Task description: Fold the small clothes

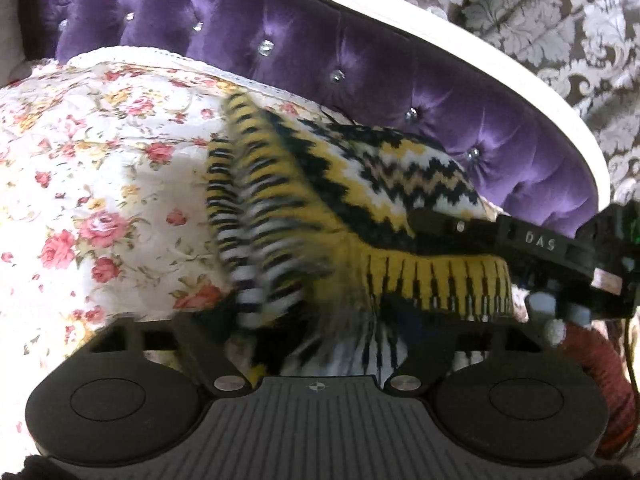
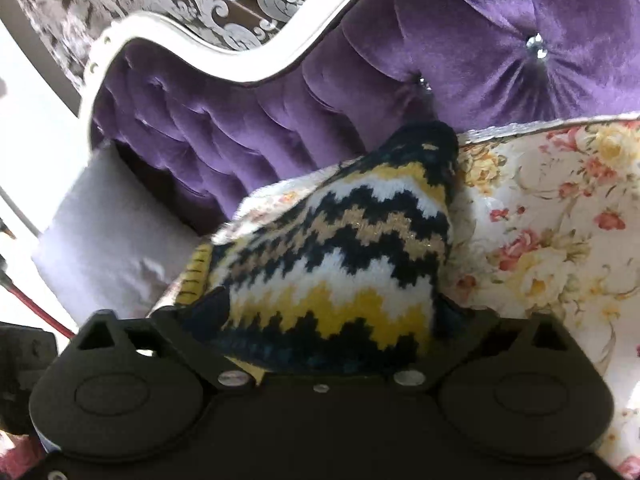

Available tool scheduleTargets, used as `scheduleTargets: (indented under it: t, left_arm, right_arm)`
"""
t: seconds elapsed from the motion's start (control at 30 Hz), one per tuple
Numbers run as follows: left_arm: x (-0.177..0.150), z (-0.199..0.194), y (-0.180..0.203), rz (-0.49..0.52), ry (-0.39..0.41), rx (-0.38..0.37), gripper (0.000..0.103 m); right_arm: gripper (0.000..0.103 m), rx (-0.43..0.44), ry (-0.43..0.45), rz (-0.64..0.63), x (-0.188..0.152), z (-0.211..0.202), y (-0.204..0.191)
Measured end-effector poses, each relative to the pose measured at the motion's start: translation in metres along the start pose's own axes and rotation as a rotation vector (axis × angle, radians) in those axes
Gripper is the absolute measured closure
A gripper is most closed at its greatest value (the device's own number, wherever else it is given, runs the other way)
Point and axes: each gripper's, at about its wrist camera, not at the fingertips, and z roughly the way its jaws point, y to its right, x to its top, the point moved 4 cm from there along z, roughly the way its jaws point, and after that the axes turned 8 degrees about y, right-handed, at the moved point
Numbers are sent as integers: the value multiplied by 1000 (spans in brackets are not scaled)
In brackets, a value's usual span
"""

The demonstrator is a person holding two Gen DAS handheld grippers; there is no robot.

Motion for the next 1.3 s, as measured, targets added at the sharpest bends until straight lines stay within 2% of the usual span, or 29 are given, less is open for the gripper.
scheduleTargets:
  t: [0.03,0.13,0.2,0.33,0.77,0.83,0.97,1.0,1.17,1.3]
  left_arm:
    - [0,-1,-2,-37,-11,-33,53]
    - [-3,-3,0,-85,-40,-67,56]
    - [-9,-6,7,-58,-54,-74,56]
    - [-27,-17,18,-73,-79,-106,57]
    - [-104,-52,87,34,-178,-206,57]
    - [-108,-57,88,51,-163,-193,57]
    - [-111,-78,77,72,-144,-128,56]
    - [-109,-85,76,88,-127,-104,56]
    - [-74,-122,87,167,50,-17,56]
    - [-44,-111,119,241,133,14,55]
  right_arm:
    - [43,1,-11,20,-1,0,1]
    - [48,-10,-9,73,-1,-9,3]
    - [48,-26,-12,91,-3,-16,2]
    - [48,-53,-35,81,-12,-38,-1]
    - [48,-108,-82,118,-60,-145,7]
    - [45,-120,-101,92,-62,-156,8]
    - [26,-200,-69,67,-61,-177,13]
    - [24,-219,-56,63,-59,-183,12]
    - [22,-285,71,-52,-45,-218,-11]
    - [26,-351,130,-189,-35,-219,-35]
